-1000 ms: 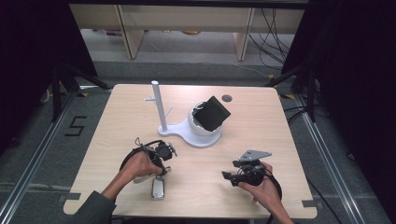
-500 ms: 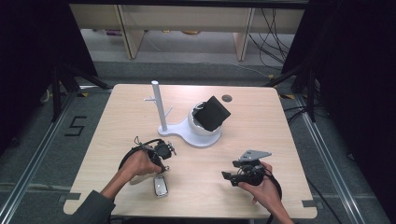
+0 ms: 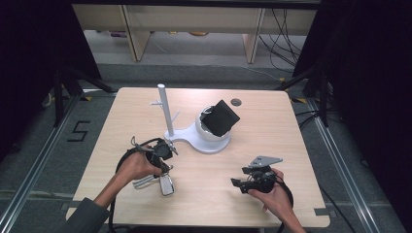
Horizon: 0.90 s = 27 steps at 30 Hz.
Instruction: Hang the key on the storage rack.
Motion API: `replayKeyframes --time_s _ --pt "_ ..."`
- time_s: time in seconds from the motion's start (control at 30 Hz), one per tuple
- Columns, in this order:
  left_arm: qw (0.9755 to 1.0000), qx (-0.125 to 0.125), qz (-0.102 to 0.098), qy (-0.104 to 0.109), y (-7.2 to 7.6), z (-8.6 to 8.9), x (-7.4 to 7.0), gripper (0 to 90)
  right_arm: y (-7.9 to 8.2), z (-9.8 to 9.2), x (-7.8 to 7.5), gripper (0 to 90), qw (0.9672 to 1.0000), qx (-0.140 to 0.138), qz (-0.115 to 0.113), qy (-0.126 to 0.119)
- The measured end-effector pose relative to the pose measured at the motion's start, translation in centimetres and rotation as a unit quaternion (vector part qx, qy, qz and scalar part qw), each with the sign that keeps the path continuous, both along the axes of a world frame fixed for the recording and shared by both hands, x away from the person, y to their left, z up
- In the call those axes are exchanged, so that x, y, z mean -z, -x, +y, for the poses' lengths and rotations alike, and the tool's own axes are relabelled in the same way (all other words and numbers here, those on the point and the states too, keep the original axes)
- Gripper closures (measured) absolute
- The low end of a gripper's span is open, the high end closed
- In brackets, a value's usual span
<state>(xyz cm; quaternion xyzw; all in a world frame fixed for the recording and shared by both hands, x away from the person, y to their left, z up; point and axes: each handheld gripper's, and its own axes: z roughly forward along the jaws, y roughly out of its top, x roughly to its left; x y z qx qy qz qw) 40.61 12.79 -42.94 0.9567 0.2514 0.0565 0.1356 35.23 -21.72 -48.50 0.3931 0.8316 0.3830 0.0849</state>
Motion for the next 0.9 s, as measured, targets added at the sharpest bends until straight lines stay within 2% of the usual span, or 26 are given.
replayKeyframes --time_s 0.03,0.1,0.13,0.17,0.3,0.37,0.4,0.5,0.57,0.6,0.73,0.9 --pt "0.9999 -0.004 -0.009 0.004 0.0 0.2 -0.4 86.6 -0.2 -0.1 0.1 35.4 0.9999 -0.006 -0.01 0.005" --pt "0.9999 -0.006 -0.012 0.0 0.0 0.7 -1.6 86.5 -0.2 -0.2 0.1 35.4 0.9999 -0.007 -0.012 0.003" --pt "0.9998 -0.01 -0.019 0.005 0.0 0.9 -2.2 86.6 -0.2 -0.2 0.1 35.4 0.9999 -0.007 -0.011 0.004" --pt "0.9998 -0.012 -0.018 0.005 -0.1 1.2 -2.7 86.6 -0.3 -0.2 0.1 35.3 0.9999 -0.007 -0.011 0.005" --pt "0.999 -0.024 -0.038 0.005 -0.3 2.2 -4.7 86.6 -0.3 -0.2 0.1 35.3 0.9999 -0.006 -0.01 0.003" --pt "0.9987 -0.035 -0.038 0.007 -0.4 2.9 -5.5 86.6 -0.3 -0.3 0.2 35.3 0.9999 -0.006 -0.009 0.004" --pt "0.9981 -0.038 -0.047 0.006 -0.6 3.2 -6.0 86.6 -0.3 -0.3 0.2 35.3 0.9999 -0.007 -0.01 0.004" --pt "0.9972 -0.053 -0.052 0.015 -0.7 4.2 -7.1 86.6 -0.4 -0.3 0.2 35.3 0.9999 -0.007 -0.007 0.004" --pt "0.997 -0.055 -0.053 0.012 -1.0 4.7 -7.8 86.5 -0.3 -0.3 0.3 35.3 1.0 -0.006 -0.002 0.003" --pt "0.9963 -0.061 -0.06 0.012 -1.1 5.0 -8.2 86.6 -0.3 -0.3 0.3 35.3 1.0 -0.005 -0.004 0.005" --pt "0.9957 -0.073 -0.055 0.014 -1.4 5.6 -9.5 86.6 -0.4 -0.3 0.3 35.3 1.0 -0.004 -0.004 0.004" --pt "0.9946 -0.085 -0.06 0.011 -2.2 6.6 -11.1 86.5 -0.4 -0.3 0.3 35.3 1.0 -0.004 -0.004 0.002"
